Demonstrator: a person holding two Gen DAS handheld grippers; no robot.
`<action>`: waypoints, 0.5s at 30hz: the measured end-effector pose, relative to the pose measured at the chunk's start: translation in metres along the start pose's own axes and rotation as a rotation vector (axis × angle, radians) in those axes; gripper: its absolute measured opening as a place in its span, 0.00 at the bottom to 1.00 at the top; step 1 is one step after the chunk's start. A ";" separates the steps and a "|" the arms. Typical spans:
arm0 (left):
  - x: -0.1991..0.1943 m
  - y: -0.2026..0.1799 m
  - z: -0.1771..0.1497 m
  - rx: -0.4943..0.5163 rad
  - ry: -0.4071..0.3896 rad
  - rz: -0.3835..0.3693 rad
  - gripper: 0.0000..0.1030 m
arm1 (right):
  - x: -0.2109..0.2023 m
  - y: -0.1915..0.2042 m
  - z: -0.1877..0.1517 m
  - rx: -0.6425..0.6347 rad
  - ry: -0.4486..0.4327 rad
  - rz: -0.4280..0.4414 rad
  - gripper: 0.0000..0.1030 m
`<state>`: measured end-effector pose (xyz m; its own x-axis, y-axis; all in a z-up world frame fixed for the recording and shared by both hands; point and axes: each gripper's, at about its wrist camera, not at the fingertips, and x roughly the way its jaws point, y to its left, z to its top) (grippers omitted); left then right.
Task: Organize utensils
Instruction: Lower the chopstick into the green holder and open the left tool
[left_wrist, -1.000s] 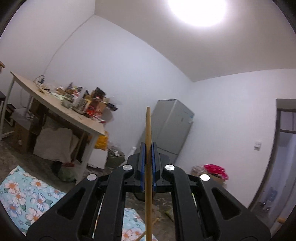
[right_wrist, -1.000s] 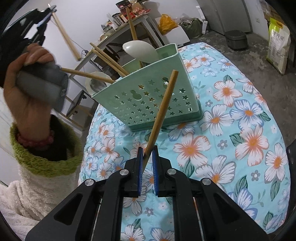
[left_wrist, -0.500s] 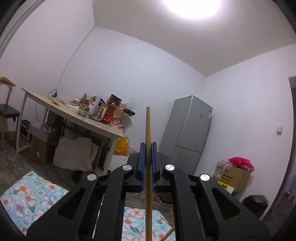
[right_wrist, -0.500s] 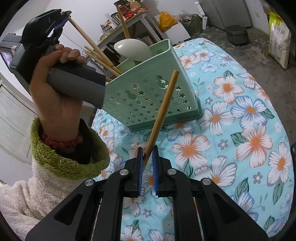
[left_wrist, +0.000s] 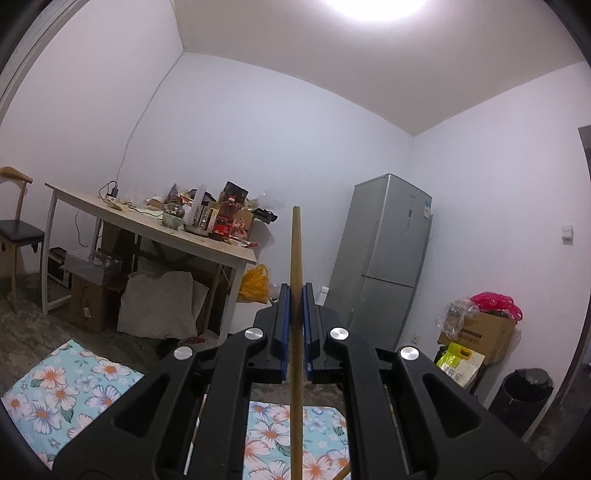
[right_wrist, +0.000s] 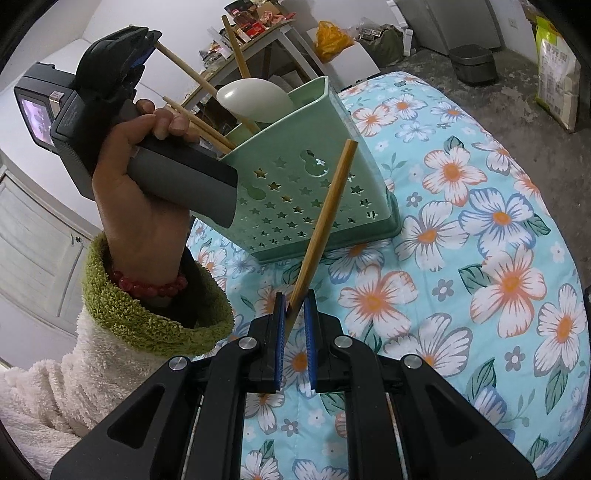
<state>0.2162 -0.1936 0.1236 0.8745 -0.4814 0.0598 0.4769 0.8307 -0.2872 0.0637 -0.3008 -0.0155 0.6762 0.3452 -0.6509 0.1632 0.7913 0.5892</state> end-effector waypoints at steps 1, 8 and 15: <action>0.000 0.000 0.000 -0.001 0.009 -0.003 0.05 | 0.000 0.000 0.000 0.001 0.000 0.002 0.10; -0.005 0.004 0.002 -0.019 0.053 -0.016 0.06 | -0.001 -0.001 0.000 0.003 0.000 0.004 0.10; -0.022 0.000 0.015 0.004 0.037 -0.041 0.34 | -0.003 -0.001 -0.002 -0.001 -0.008 0.004 0.10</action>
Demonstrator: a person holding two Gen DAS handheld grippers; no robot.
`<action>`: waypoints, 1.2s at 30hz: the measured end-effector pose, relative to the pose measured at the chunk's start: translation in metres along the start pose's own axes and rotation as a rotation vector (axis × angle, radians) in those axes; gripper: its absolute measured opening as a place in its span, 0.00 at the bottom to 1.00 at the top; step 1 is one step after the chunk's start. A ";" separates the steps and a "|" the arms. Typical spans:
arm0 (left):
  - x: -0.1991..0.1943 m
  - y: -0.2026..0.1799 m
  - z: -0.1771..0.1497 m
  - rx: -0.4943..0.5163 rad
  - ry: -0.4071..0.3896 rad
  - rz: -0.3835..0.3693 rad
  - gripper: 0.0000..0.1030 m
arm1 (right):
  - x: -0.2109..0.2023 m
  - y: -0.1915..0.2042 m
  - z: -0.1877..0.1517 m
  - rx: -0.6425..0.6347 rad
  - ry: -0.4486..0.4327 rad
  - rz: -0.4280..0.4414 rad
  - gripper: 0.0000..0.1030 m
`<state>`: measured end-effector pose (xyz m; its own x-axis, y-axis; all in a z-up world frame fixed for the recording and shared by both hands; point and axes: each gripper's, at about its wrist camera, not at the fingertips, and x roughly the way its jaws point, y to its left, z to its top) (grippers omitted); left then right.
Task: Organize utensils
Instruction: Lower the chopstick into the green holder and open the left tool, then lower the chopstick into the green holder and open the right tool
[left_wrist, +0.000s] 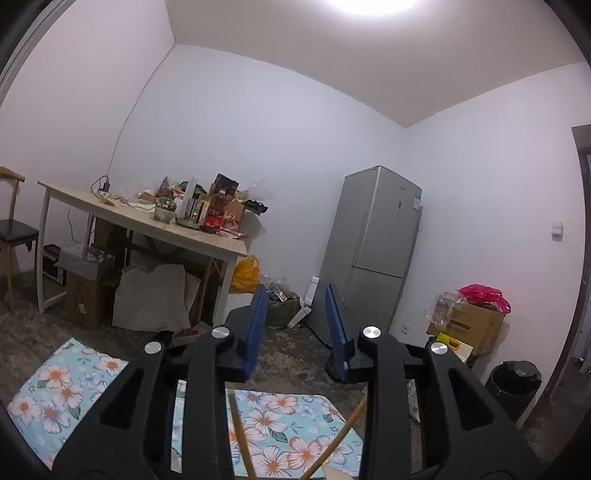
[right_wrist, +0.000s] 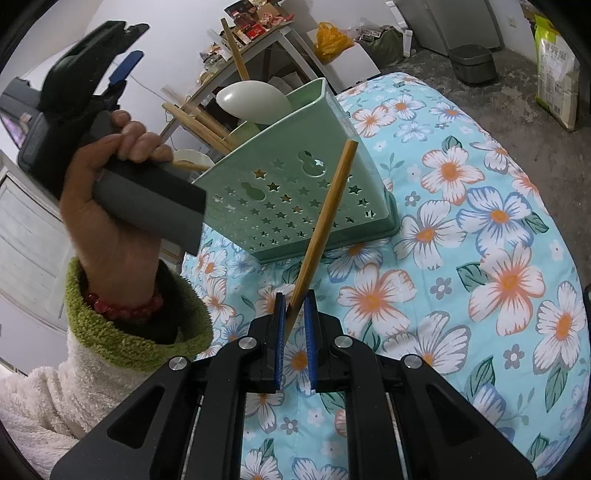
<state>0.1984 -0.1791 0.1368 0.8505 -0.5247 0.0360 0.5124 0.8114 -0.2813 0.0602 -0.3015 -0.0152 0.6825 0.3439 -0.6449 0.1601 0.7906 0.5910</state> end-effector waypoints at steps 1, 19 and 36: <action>-0.005 0.000 0.003 -0.003 -0.006 -0.004 0.35 | -0.001 0.000 0.000 -0.001 -0.001 -0.001 0.10; -0.098 0.041 0.040 0.084 0.167 0.021 0.71 | -0.067 0.050 0.028 -0.227 -0.239 -0.085 0.07; -0.153 0.124 -0.018 0.126 0.511 0.228 0.85 | -0.124 0.151 0.097 -0.542 -0.537 -0.085 0.07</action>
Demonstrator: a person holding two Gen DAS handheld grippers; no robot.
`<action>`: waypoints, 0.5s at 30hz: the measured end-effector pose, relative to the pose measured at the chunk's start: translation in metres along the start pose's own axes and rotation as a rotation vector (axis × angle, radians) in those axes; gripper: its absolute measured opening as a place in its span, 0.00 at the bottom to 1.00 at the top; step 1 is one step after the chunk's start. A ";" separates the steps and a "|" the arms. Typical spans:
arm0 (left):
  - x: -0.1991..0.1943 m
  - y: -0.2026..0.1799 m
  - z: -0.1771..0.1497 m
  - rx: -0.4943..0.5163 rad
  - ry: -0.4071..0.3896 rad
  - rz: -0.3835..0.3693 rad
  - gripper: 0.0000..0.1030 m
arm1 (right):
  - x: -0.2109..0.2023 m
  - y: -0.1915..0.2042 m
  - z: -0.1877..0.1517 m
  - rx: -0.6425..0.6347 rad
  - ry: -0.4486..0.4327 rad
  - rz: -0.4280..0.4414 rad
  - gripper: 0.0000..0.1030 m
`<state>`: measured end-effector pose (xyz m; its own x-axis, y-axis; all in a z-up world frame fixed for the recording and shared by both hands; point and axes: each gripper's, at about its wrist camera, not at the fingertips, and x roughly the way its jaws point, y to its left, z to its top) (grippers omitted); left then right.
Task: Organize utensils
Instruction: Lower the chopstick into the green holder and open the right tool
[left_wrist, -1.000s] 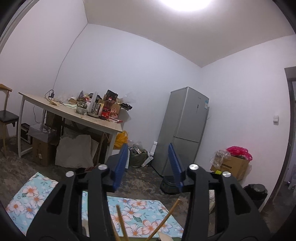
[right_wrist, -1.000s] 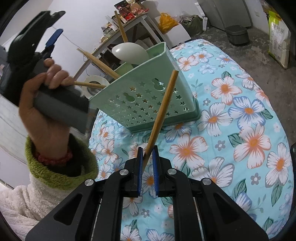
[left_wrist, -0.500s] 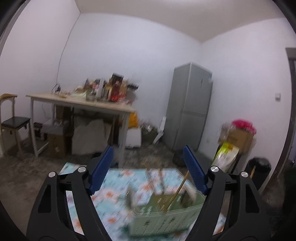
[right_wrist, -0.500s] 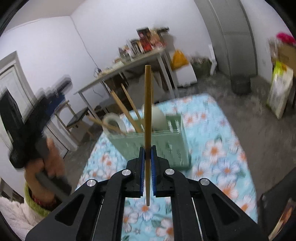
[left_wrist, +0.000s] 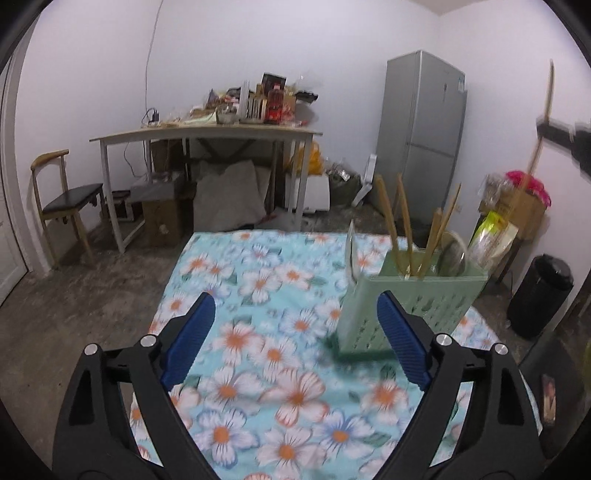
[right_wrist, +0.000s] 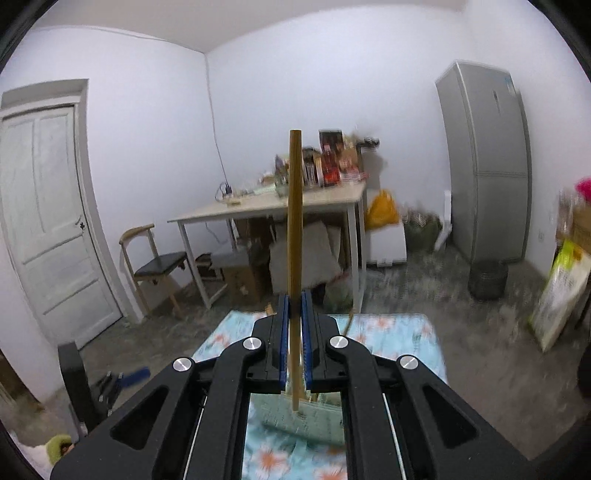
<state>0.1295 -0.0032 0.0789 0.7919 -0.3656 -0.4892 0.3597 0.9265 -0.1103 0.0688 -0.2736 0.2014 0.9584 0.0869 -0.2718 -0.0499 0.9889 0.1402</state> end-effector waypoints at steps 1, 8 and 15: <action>0.001 -0.001 -0.003 0.003 0.009 0.004 0.85 | 0.003 0.003 0.005 -0.021 -0.013 -0.003 0.07; 0.005 -0.012 -0.016 0.012 0.047 0.000 0.88 | 0.047 0.009 0.000 -0.081 0.040 -0.019 0.07; 0.011 -0.014 -0.020 -0.021 0.080 -0.028 0.89 | 0.094 0.011 -0.031 -0.142 0.127 -0.042 0.07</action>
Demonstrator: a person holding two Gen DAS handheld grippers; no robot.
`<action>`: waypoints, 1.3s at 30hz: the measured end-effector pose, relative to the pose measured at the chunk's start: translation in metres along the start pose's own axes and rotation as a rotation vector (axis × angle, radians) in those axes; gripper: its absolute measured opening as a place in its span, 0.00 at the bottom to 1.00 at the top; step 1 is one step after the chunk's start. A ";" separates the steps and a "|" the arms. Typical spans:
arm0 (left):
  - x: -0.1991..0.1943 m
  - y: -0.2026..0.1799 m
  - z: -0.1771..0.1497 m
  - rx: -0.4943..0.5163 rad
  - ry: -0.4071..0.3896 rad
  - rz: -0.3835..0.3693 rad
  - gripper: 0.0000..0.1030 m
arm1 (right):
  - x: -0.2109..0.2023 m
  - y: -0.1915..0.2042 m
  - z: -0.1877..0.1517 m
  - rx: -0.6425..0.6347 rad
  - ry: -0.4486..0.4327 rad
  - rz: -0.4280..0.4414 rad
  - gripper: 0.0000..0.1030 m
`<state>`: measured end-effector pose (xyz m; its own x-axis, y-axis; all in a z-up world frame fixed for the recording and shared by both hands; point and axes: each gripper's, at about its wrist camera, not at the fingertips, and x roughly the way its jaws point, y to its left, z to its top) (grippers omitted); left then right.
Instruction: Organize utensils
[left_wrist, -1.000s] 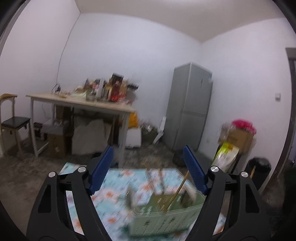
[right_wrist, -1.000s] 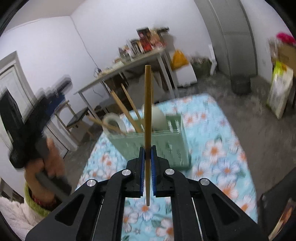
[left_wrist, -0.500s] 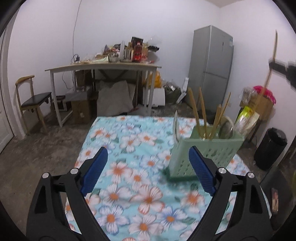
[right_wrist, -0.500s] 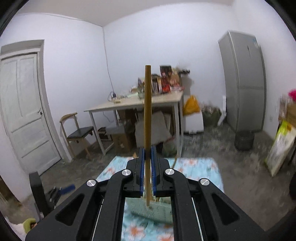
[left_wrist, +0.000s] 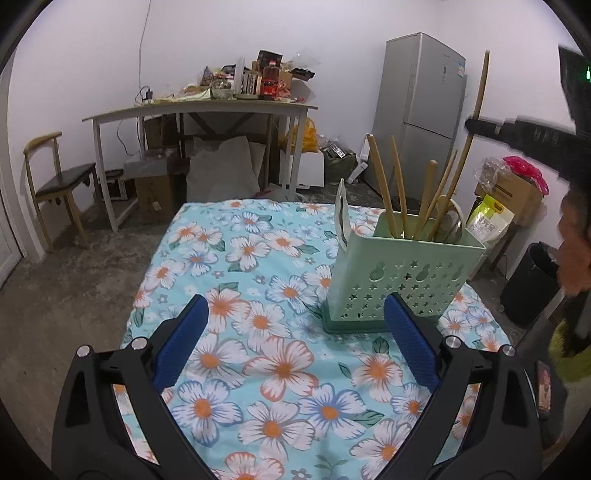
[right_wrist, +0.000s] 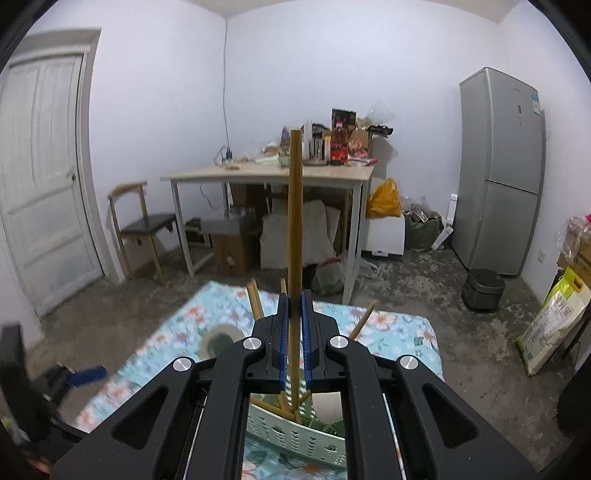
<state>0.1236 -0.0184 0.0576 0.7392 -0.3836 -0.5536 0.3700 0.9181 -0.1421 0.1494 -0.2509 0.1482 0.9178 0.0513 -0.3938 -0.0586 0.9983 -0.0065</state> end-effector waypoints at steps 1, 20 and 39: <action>0.001 0.001 0.000 -0.010 0.007 0.002 0.89 | 0.006 0.002 -0.003 -0.016 0.014 -0.010 0.07; -0.002 -0.003 0.005 -0.039 0.027 0.040 0.91 | -0.061 -0.010 -0.036 0.142 -0.034 -0.050 0.51; -0.008 -0.038 0.012 0.092 0.024 0.282 0.92 | -0.055 0.004 -0.121 0.242 0.193 -0.190 0.78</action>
<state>0.1103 -0.0517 0.0779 0.8066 -0.1114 -0.5805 0.2022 0.9748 0.0939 0.0512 -0.2534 0.0581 0.8109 -0.1190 -0.5730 0.2217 0.9686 0.1125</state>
